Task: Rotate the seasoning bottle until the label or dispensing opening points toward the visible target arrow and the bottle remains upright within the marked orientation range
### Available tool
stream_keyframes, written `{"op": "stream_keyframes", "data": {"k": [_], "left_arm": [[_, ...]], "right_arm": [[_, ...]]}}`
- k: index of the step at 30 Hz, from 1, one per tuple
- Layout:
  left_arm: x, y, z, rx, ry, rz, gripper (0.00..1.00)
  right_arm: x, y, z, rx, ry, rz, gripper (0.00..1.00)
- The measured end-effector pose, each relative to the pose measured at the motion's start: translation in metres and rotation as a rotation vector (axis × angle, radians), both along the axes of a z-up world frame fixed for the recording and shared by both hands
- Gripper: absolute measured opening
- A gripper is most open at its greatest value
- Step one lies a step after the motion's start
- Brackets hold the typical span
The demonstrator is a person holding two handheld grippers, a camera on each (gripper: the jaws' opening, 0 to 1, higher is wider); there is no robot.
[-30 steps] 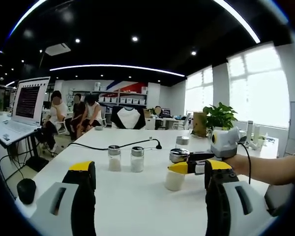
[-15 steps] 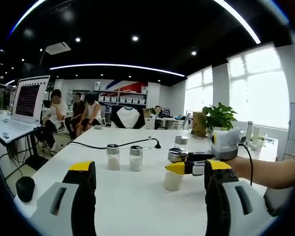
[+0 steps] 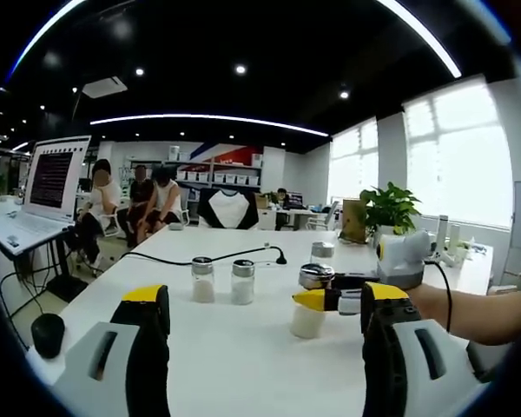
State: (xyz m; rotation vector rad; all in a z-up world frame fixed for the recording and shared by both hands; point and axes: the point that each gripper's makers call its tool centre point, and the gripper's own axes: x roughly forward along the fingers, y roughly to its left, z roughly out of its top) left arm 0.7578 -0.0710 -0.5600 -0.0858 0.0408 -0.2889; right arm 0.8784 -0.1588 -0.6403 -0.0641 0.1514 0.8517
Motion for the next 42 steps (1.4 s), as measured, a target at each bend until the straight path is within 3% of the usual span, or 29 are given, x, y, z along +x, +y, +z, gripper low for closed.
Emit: {"op": "stream_keyframes", "data": {"k": [42], "left_arm": [[0.000,0.004,0.000,-0.013,0.000,0.016,0.96]], "right_arm": [[0.014,-0.009,-0.003,0.000,0.005,-0.278,0.40]]}}
